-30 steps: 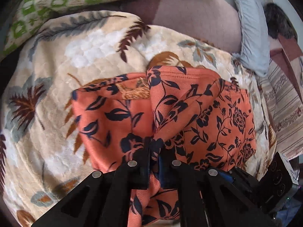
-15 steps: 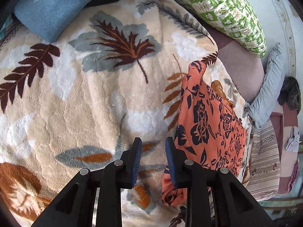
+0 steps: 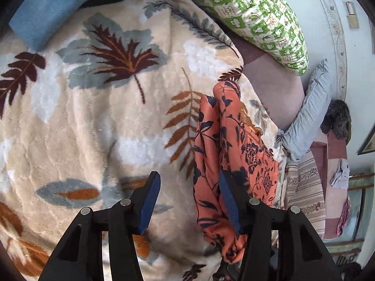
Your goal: Fold small clothes
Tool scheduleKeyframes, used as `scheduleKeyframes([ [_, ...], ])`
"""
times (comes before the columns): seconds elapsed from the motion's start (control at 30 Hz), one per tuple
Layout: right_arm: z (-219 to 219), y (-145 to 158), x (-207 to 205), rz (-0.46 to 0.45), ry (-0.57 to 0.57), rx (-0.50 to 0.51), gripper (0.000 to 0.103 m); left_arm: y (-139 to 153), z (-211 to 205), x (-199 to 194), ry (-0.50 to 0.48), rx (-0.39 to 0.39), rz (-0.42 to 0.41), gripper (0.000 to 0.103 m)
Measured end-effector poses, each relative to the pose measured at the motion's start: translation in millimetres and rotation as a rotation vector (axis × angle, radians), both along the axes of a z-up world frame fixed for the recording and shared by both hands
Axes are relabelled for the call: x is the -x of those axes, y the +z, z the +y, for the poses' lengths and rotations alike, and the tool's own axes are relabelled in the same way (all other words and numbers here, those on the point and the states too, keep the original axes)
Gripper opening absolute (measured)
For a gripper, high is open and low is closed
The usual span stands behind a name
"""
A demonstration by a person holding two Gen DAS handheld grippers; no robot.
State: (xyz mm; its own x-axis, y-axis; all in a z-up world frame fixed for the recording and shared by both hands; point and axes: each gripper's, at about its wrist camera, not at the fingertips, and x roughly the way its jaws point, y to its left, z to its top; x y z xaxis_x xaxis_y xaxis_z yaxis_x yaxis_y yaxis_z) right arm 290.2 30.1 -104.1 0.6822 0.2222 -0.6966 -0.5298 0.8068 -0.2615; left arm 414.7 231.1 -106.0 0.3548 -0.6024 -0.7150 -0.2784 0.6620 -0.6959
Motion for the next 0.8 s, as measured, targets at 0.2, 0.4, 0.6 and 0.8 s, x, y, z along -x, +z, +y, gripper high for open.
scheduleKeyframes([
  [0.2,-10,3,2,0.007,0.014,-0.021,0.015,-14,-38,-29,0.012,0.067,0.009,0.053],
  [0.4,-15,0,1,0.019,0.026,-0.048,0.015,-12,-57,-33,-0.008,0.063,-0.008,0.055],
  [0.6,-16,-2,0,0.035,0.027,-0.079,0.016,39,-74,-33,-0.121,-0.1,-0.166,0.066],
  [0.8,-16,-4,3,0.033,0.03,-0.083,0.016,15,-105,-49,-0.246,-0.333,-0.044,0.064],
])
